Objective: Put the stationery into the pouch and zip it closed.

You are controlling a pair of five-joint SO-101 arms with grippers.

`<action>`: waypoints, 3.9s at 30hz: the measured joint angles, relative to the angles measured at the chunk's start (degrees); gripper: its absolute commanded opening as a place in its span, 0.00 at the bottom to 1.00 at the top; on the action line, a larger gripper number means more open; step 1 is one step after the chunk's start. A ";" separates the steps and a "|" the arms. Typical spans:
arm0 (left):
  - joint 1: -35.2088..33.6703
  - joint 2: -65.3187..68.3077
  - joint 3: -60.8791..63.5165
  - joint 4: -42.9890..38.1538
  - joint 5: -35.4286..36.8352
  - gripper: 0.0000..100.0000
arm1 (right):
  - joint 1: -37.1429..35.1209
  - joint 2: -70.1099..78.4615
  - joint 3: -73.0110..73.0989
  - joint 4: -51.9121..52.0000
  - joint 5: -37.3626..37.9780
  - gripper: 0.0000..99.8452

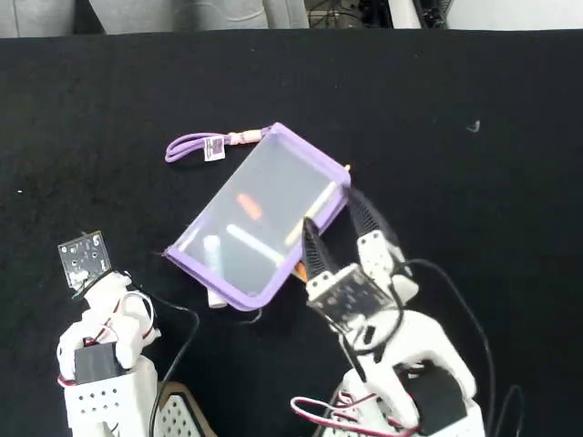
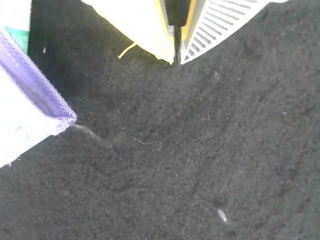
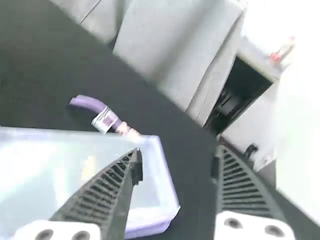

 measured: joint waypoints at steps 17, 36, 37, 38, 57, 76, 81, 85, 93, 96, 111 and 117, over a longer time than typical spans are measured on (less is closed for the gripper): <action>0.00 0.00 0.00 0.00 0.00 0.03 | -10.99 70.77 -40.70 -0.53 12.84 0.24; 0.00 0.00 0.00 0.00 0.00 0.03 | -9.05 133.54 -89.23 5.89 18.55 0.24; 0.00 0.00 0.00 0.00 0.00 0.03 | -9.05 134.59 -90.55 6.07 18.55 0.24; 0.00 0.00 0.00 0.00 0.00 0.03 | -9.05 135.65 -91.69 6.07 18.55 0.24; 0.00 -0.44 0.00 0.00 0.00 0.03 | -10.11 156.22 -113.41 6.07 18.73 0.24; -0.18 -0.62 0.00 0.00 0.00 0.03 | -10.46 168.18 -134.95 9.41 18.73 0.24; -0.26 -0.62 0.00 0.00 0.00 0.03 | -10.46 170.73 -139.08 10.20 18.73 0.24; -0.18 -0.53 0.00 0.00 0.00 0.03 | -10.46 170.90 -140.04 11.96 19.69 0.22; -0.18 -0.09 0.00 0.00 0.00 0.03 | -9.85 170.90 -140.04 14.77 27.60 0.01; -0.18 -0.09 0.00 0.00 0.00 0.03 | -9.49 170.90 -140.04 14.86 27.96 0.01; -0.18 -0.09 0.00 0.00 0.00 0.03 | -9.49 170.90 -154.02 25.76 26.81 0.01; -0.18 -0.09 0.00 0.00 0.00 0.03 | -11.08 170.90 -161.49 30.68 21.63 0.06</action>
